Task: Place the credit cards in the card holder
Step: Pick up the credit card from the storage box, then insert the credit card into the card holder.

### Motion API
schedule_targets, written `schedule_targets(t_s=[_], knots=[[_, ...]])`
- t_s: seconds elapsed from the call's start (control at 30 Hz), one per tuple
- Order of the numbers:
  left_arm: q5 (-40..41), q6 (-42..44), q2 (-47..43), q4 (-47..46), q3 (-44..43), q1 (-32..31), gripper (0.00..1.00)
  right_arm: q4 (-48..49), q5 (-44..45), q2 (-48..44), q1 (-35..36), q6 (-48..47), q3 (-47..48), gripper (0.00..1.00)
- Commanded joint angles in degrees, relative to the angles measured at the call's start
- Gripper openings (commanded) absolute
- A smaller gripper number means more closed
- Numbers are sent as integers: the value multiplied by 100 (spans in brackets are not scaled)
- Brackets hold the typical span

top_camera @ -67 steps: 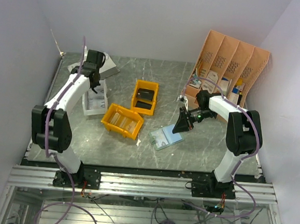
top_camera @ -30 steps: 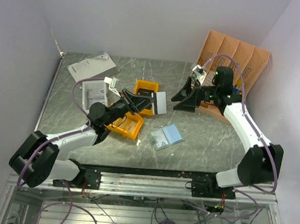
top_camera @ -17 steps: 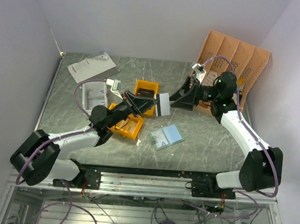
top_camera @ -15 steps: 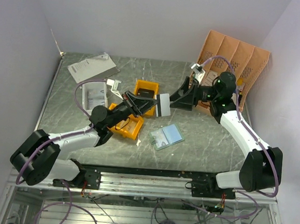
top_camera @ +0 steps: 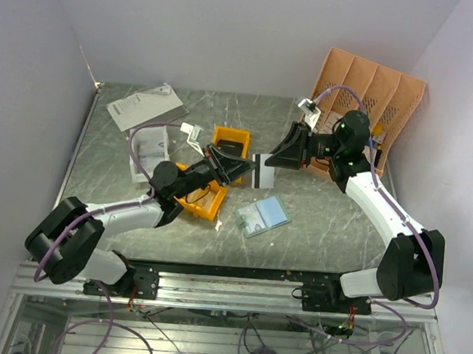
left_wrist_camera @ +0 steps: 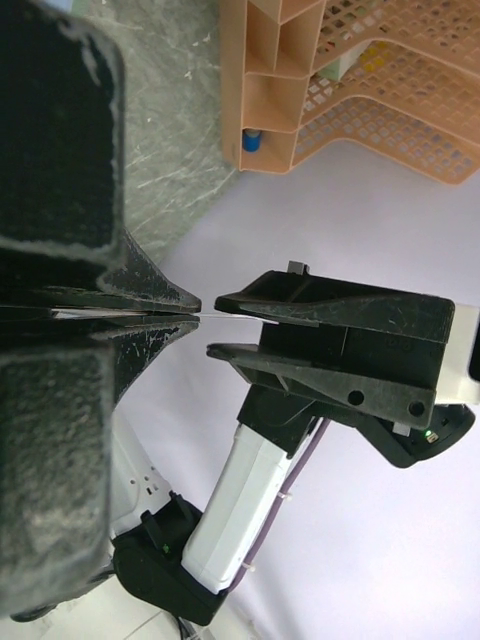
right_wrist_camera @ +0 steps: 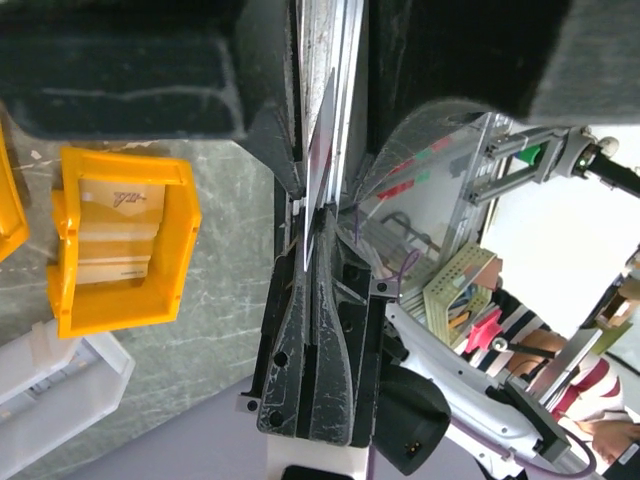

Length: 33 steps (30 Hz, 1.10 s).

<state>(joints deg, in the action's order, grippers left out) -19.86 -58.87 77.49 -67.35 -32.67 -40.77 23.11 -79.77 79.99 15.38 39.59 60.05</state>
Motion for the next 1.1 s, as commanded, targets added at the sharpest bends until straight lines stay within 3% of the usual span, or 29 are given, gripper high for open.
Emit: schedule_targets(t_s=[0.0,0.1,0.2,0.3,0.37,0.47,0.63,0.7,0.8,0.87,1.07], knots=[[-264,172,52,-63,-265,-34,7,-196,-238,-25,44,-149,129,21],[-309,258,-49,177,-273,-20,7,-182,-288,-72,47,-134,63,15],[-411,319,-97,351,-295,5,7,-109,-360,-126,38,-53,-2,2],[-416,348,-156,452,-284,32,8,128,-428,-165,37,103,-98,0],[-282,441,-300,691,-261,66,19,122,-407,-203,8,72,-175,0],[320,801,-904,1454,-96,79,49,-8,-332,-253,-130,-58,-455,0],[1239,1216,-1985,2665,386,70,68,-251,35,-321,-540,-616,-1299,0],[1049,1165,-2107,2656,619,64,68,-587,147,-249,-608,-1141,-1584,0],[878,872,-1966,2150,1037,-194,67,-1821,433,9,-662,-2350,-1651,0],[1217,902,-1844,2019,1241,-635,66,-2318,723,249,-701,-2885,-1693,0],[2875,1416,-1433,3123,1111,-2176,63,-2502,1144,959,-738,-3322,-1857,0]])
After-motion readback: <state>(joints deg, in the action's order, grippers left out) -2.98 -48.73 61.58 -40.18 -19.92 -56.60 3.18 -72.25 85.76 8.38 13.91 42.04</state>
